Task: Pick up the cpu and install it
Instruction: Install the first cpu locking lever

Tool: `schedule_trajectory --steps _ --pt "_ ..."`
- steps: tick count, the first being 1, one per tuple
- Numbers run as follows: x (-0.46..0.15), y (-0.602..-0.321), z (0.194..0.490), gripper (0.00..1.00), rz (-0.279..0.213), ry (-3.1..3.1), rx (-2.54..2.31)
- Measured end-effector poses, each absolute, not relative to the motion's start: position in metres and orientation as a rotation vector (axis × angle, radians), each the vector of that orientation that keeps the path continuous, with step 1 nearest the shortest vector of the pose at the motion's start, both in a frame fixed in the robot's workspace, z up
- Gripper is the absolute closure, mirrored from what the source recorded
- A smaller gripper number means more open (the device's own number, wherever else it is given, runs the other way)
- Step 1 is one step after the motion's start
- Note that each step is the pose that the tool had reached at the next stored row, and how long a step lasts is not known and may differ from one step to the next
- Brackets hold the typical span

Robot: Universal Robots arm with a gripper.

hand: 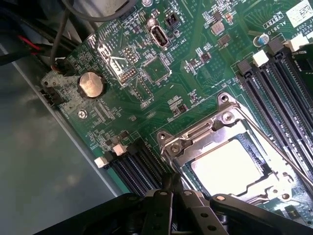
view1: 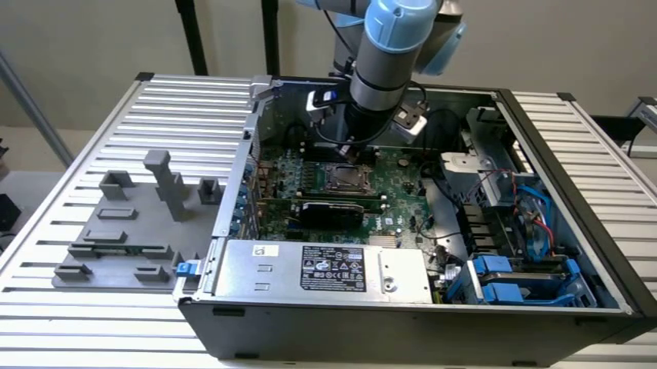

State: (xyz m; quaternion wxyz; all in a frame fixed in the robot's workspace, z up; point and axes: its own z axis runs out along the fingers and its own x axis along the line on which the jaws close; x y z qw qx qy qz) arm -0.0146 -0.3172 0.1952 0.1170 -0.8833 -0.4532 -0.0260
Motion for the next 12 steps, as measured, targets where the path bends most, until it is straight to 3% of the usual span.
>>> schedule_trajectory --steps 12 --pt "-0.0137 -0.3211 0.1952 0.89 -0.106 -1.339 -2.535"
